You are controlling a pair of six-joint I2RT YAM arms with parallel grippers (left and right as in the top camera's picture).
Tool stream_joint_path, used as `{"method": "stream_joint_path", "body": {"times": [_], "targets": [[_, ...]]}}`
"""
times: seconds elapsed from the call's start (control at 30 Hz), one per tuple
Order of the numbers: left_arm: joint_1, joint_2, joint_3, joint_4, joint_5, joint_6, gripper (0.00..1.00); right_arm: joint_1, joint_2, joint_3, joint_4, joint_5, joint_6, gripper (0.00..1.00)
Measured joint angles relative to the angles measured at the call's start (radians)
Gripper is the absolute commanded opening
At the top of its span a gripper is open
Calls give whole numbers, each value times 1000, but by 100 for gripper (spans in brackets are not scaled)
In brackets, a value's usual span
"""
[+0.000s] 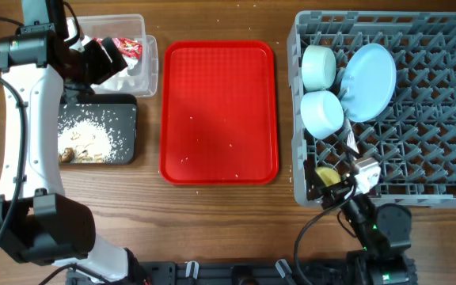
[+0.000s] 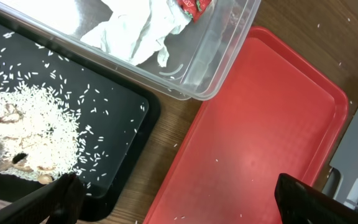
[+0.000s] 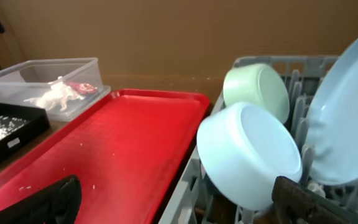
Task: Sort waste into correct bins and load items into the dishwasher rack
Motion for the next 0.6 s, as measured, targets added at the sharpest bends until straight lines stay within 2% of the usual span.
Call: {"method": "stream_joint_path", "body": {"times": [0.2,0.6], "targets": [[0,0,0,0,0,0,100,0,-33,0,12,-6,-64,100],[0,0,0,0,0,0,100,0,-33,0,14,-6,-66,100]]}}
